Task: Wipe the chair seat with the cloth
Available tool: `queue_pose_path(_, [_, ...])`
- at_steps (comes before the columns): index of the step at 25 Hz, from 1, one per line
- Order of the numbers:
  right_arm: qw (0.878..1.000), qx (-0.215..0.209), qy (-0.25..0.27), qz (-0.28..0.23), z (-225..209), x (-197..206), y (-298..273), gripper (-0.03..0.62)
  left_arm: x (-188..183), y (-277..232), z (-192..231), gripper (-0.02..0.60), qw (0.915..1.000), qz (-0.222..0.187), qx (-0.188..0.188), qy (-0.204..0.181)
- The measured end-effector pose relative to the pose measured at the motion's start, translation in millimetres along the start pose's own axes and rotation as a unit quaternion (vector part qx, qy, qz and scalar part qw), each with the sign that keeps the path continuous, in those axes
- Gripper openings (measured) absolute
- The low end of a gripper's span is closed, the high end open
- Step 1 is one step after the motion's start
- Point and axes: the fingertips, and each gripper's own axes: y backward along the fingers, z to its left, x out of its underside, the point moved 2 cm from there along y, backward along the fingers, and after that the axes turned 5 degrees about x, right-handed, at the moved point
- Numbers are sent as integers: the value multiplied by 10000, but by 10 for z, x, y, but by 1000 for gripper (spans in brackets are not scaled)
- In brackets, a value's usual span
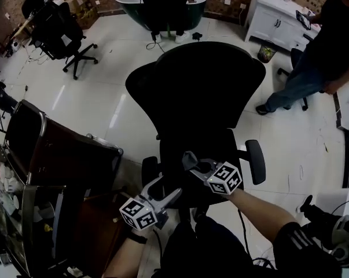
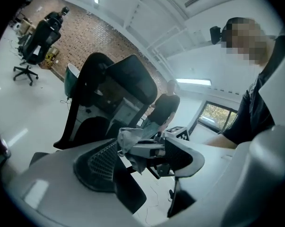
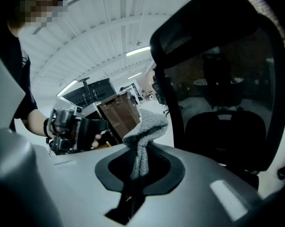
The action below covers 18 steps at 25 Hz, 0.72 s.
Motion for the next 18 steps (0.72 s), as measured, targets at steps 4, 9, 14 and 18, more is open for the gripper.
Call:
queue_pose_path(4, [9986, 74, -52, 516, -438, 332, -735, 29, 216, -92, 392, 337, 9997, -85, -136, 194])
queue_pose_path(9, [9915, 164, -26, 1292, -912, 915, -1648, 29, 403, -187, 759, 337, 9987, -223, -290, 365])
queue_pose_path(14, [9809, 260, 431, 1877, -1235, 1376, -2287, 29, 499, -375, 912, 337, 9982, -383, -139, 429])
queue_pose_path(18, [9762, 292, 802, 1994, -1351, 1562, -2709, 29, 557, -446, 1000, 337, 9973, -575, -20, 446])
